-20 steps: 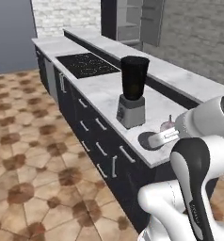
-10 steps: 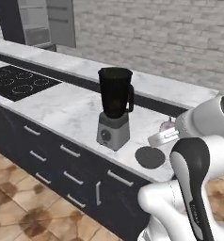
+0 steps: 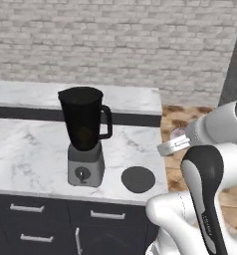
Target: Grab the lemon and garlic from the fridge, place them in the blender, close the lid, and turn on the blender to create a marinade.
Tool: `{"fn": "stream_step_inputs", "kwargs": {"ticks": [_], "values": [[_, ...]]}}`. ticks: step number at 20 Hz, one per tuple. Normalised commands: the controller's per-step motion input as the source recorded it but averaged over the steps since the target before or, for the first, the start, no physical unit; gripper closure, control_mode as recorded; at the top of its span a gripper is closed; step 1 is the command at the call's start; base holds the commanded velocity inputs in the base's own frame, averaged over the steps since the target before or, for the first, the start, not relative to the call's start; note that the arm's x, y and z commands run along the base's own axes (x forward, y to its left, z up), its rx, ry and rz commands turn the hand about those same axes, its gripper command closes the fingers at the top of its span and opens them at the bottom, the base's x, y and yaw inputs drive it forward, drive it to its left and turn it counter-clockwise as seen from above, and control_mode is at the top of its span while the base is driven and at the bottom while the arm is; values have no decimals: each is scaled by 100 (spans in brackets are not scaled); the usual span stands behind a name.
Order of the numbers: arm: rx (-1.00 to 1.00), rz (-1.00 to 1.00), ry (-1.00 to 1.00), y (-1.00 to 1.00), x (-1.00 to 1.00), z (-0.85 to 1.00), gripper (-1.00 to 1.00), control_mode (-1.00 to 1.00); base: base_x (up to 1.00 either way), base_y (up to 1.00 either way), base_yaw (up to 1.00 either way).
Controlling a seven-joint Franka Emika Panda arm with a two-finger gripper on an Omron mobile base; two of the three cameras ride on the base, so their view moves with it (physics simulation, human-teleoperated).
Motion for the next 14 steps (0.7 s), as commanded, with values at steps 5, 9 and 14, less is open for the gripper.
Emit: {"fn": "stream_step_inputs", "kwargs": {"ticks": [5, 9, 14], "values": [[0, 0, 0, 0, 0, 0, 100, 100, -8, 73, -71], [0, 0, 0, 0, 0, 0, 100, 100, 1, 44, -39], [0, 0, 0, 0, 0, 0, 100, 100, -42, 17, -2]]}}
